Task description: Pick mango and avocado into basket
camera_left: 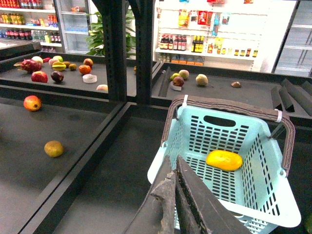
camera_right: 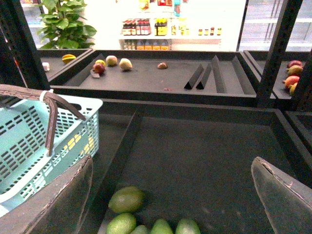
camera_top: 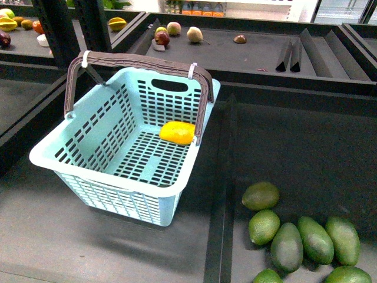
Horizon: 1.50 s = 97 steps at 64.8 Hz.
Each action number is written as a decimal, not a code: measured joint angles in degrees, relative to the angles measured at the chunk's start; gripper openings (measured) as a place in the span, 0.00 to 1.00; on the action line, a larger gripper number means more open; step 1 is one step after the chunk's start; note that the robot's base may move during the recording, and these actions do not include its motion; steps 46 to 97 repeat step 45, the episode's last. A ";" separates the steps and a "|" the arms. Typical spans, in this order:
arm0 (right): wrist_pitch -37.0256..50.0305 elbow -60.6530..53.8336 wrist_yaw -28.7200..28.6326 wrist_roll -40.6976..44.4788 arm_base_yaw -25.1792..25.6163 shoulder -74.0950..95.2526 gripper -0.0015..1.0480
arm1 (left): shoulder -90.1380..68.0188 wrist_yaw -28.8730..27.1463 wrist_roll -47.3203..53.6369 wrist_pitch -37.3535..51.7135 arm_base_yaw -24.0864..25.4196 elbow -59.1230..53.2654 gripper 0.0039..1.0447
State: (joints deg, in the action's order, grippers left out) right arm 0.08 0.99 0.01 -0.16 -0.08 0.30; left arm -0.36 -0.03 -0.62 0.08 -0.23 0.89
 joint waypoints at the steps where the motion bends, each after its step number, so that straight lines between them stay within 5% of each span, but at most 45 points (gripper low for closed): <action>1: 0.00 0.00 0.00 0.00 0.00 -0.02 0.92 | 0.00 0.00 0.00 0.00 0.00 0.00 0.02; 22: 0.00 0.00 0.00 0.00 0.00 -0.02 0.92 | 0.00 0.00 -0.02 0.00 0.00 0.00 0.02; 45: 0.00 0.00 0.00 0.00 0.00 -0.02 0.92 | 0.00 0.00 0.00 0.00 0.00 0.00 0.78; 97: 0.00 0.00 0.00 0.00 0.00 -0.02 0.92 | 0.00 0.00 0.00 0.00 0.00 0.00 0.78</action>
